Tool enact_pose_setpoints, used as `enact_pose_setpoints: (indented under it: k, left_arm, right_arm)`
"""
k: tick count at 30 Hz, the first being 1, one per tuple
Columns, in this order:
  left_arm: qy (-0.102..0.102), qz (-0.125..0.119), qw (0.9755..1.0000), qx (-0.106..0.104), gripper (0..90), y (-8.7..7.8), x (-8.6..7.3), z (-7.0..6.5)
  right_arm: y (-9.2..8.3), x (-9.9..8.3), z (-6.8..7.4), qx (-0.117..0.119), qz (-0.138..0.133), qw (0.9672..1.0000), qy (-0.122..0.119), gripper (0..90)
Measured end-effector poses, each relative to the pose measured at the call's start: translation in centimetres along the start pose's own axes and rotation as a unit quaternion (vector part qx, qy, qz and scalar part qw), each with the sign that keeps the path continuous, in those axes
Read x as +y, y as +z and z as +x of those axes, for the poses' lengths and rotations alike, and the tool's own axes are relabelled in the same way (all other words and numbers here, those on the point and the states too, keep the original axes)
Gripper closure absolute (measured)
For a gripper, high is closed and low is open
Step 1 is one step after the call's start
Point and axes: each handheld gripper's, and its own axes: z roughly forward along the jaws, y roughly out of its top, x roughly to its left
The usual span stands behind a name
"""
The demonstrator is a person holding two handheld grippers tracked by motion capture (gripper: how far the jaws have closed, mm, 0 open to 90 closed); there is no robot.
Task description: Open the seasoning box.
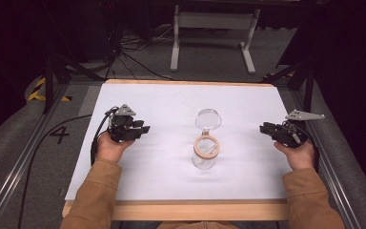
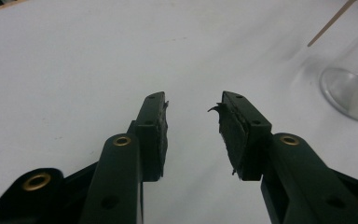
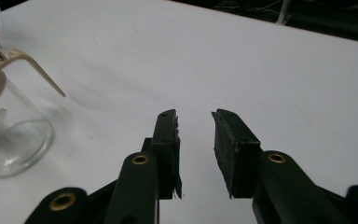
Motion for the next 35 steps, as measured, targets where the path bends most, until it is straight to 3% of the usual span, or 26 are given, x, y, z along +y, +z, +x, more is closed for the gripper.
enact_pose_setpoints:
  k: [7,10,13,19,27,31,35]
  left_arm:
    - [0.001,0.011,0.9999,-0.001,60.4,1.0,-0.7,0.3]
    - [0.021,0.025,0.9995,0.001,60.0,1.3,-0.7,0.3]
    - [0.020,0.030,0.9993,-0.001,59.5,1.7,-0.8,0.2]
    - [0.024,0.045,0.9987,-0.008,58.8,2.4,-1.1,0.2]
    - [0.018,0.058,0.9980,-0.013,58.4,2.7,-1.2,0.2]
    - [0.020,0.054,0.9982,-0.013,57.8,2.8,-1.1,0.3]
    - [0.010,0.050,0.9986,-0.017,56.4,2.8,-1.1,0.2]
  right_arm:
    - [1.5,-1.1,-0.6,-0.006,0.032,0.9994,0.012,66.1]
    - [2.1,-1.6,-0.7,-0.009,0.045,0.9989,0.007,66.0]
    - [2.7,-2.1,-0.8,-0.009,0.057,0.9983,0.009,65.0]
    - [4.0,-3.0,-0.3,-0.028,0.092,0.9952,-0.019,64.4]
    - [4.4,-3.1,0.1,-0.025,0.091,0.9952,-0.026,63.5]
    - [4.4,-3.1,0.3,-0.025,0.091,0.9950,-0.034,63.0]
    - [4.2,-2.9,0.4,-0.022,0.079,0.9961,-0.032,61.0]
